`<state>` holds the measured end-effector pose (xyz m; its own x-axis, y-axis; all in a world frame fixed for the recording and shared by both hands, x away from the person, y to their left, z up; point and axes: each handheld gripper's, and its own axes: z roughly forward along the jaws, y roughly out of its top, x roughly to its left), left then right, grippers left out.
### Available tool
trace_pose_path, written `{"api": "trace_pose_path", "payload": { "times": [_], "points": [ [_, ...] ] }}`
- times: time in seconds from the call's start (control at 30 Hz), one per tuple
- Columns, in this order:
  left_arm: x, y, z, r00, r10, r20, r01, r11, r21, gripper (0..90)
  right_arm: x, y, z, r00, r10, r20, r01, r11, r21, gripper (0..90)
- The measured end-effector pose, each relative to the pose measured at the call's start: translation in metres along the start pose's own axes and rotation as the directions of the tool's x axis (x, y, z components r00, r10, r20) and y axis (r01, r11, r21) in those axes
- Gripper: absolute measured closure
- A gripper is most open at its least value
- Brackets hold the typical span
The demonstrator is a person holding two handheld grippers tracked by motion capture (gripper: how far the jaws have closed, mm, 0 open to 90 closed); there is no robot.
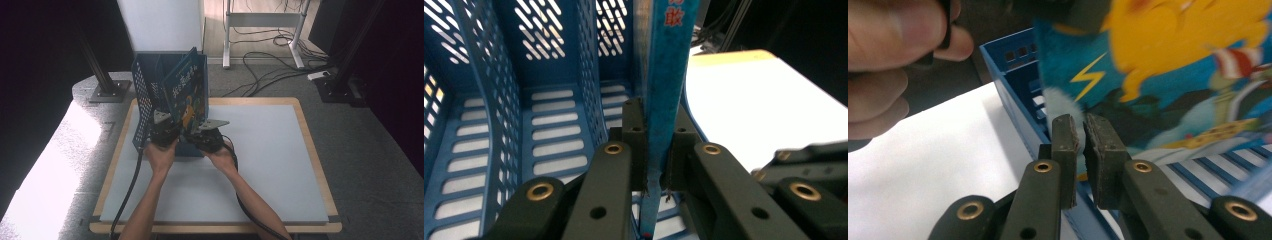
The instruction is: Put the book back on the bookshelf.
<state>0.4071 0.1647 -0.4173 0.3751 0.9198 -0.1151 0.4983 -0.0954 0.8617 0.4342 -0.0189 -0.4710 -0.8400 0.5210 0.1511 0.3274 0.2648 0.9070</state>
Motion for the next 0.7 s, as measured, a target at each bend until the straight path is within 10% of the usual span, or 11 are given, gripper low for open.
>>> {"api": "trace_pose_path", "payload": {
  "times": [0.7],
  "points": [
    [0.004, -0.026, -0.002, 0.998, 0.058, 0.024, -0.059, 0.9973, 0.044, 70.2, -0.009, -0.01, -0.035, 0.998, -0.057, 0.026, 0.058, 0.998, -0.028, 57.3]
  ]
}}
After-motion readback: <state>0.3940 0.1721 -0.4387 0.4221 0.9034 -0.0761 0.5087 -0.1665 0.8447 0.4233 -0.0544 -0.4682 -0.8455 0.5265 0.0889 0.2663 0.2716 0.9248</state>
